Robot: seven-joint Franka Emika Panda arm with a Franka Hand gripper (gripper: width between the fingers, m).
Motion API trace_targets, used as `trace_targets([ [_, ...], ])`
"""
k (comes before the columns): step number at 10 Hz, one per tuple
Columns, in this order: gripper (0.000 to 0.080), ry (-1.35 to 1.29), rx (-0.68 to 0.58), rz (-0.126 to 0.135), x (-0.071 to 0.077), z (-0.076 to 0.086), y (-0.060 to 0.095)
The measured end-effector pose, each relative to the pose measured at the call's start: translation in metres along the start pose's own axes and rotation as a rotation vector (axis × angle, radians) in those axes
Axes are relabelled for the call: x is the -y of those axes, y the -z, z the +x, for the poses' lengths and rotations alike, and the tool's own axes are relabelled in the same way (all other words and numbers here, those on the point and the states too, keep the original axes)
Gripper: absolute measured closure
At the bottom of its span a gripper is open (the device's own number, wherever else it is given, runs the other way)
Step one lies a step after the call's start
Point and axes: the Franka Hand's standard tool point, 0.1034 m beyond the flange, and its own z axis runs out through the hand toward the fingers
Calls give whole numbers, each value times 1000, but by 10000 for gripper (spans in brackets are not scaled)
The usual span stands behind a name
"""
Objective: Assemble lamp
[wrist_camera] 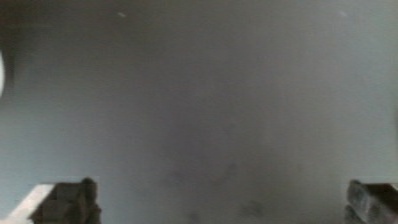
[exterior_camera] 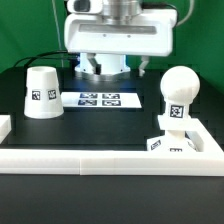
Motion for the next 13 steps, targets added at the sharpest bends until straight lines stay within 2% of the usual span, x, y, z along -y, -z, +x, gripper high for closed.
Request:
trace_targets([
  [2, 101, 16, -7, 5, -31, -21, 5],
  [4, 101, 5, -22, 12, -49, -21, 13],
  [10, 101, 23, -18, 8, -47, -22, 9],
  [12, 101, 66, -15, 5, -63, -36, -2],
  [13, 101, 81, -12, 0, -72, -42, -2],
])
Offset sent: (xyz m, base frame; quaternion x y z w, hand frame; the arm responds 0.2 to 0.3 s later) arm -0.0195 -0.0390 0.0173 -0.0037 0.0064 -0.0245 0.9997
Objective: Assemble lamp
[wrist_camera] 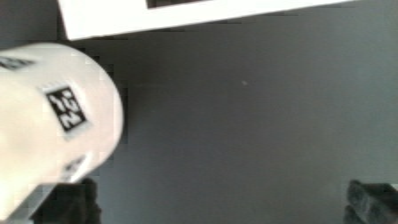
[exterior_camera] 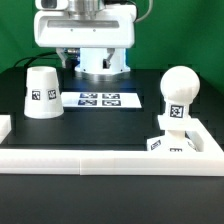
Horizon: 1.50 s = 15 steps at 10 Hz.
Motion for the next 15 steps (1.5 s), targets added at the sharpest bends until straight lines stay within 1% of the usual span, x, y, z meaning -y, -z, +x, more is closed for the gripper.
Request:
trace_targets([
  [1, 101, 15, -5, -7, -6, 0, 3],
  [3, 101, 35, -9, -4, -21, 0, 6],
  [5, 101, 44, -14, -3, -31, 2, 8],
  [8, 101, 76, -6, -5, -45, -1, 3],
  [10, 101, 94, -4, -4, -50, -2, -3],
  [12, 101, 88, 1, -5, -53, -3, -15],
  [14, 101, 90, 3, -14, -57, -4, -27],
  [15, 101, 91, 10, -17, -58, -4, -30],
])
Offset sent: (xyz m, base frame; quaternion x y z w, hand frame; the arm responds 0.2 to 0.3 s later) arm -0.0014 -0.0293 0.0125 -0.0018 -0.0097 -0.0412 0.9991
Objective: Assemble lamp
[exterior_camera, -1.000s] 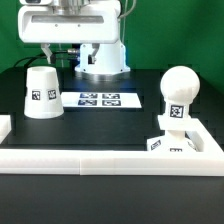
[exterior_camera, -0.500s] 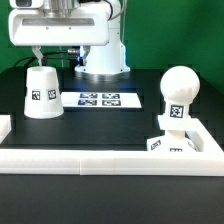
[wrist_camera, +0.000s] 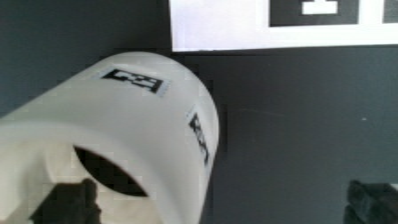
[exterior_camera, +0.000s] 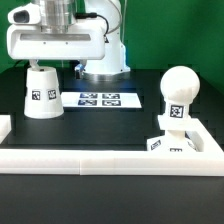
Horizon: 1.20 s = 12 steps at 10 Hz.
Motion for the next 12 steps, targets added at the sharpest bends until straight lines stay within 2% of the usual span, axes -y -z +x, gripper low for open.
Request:
trace_targets([
  [1, 101, 0, -1, 0, 0, 1, 0],
  [3, 359, 3, 2, 0, 0, 0, -1],
  [4, 359, 3, 2, 0, 0, 0, -1],
  [5, 541, 3, 2, 0, 0, 0, -1],
  [6, 676, 3, 3, 0, 0, 0, -1],
  [7, 676, 5, 0, 0, 0, 1, 0],
  [8, 754, 5, 0, 0, 1, 1, 0],
  [12, 754, 5, 0, 0, 1, 1, 0],
])
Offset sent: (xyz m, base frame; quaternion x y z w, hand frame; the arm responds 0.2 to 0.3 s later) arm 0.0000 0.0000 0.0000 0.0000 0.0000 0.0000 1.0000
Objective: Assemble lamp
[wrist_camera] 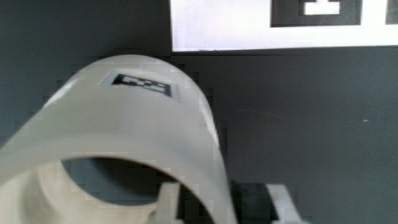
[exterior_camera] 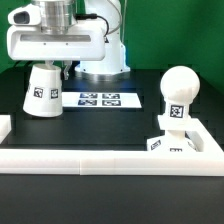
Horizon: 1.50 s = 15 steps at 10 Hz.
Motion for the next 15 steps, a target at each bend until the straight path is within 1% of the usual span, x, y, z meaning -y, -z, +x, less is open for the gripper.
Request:
trace_targets([
  [1, 754, -4, 4, 3, 2, 0, 1],
  [3, 754, -9, 23, 22, 21, 1, 12],
  [4, 754, -22, 33, 34, 35, 3, 21],
  [5, 754, -32, 31, 44, 50, 10, 33],
  [6, 754, -44, 26, 46, 62, 18, 42],
  [7, 754, -55, 25, 49, 75, 27, 51],
  [8, 754, -48, 12, 52, 85, 41, 60],
  [9, 754, -42, 1, 49, 88, 51, 64],
  [10, 754, -44, 1, 63, 91, 60, 69],
  [11, 754, -50, 5, 68, 94, 72, 76],
  [12, 754, -55, 8, 65, 96, 84, 81],
  [13, 754, -58, 8, 63, 98, 89, 82],
  [15, 754, -59, 12, 62, 97, 87, 80],
])
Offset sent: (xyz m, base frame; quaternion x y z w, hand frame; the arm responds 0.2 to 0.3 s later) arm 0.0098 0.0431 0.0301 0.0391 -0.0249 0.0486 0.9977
